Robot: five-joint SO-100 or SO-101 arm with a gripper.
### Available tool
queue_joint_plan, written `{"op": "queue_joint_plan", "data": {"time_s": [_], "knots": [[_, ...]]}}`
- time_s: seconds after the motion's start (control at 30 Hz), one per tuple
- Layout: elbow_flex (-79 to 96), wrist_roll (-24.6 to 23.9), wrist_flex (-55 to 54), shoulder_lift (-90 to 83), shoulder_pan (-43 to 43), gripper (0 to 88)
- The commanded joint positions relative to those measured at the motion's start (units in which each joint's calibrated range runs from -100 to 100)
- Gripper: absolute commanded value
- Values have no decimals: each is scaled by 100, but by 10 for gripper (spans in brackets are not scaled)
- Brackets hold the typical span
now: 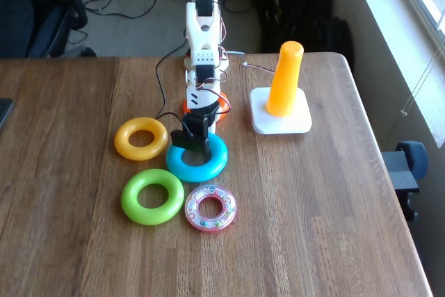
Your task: Pick and place the blue ring
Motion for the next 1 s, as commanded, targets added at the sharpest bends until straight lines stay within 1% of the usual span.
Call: {"op": "queue_joint_plan", "data": {"time_s": [0.0, 0.23, 0.4, 0.8, 0.97], "knots": [[-382, 29, 18, -455, 246, 24], [-615, 34, 18, -1631, 514, 24], [-588, 34, 116, -2665, 543, 24], [-552, 34, 1866, -4675, 471, 24], [-579, 34, 2312, -5301, 268, 24]]}}
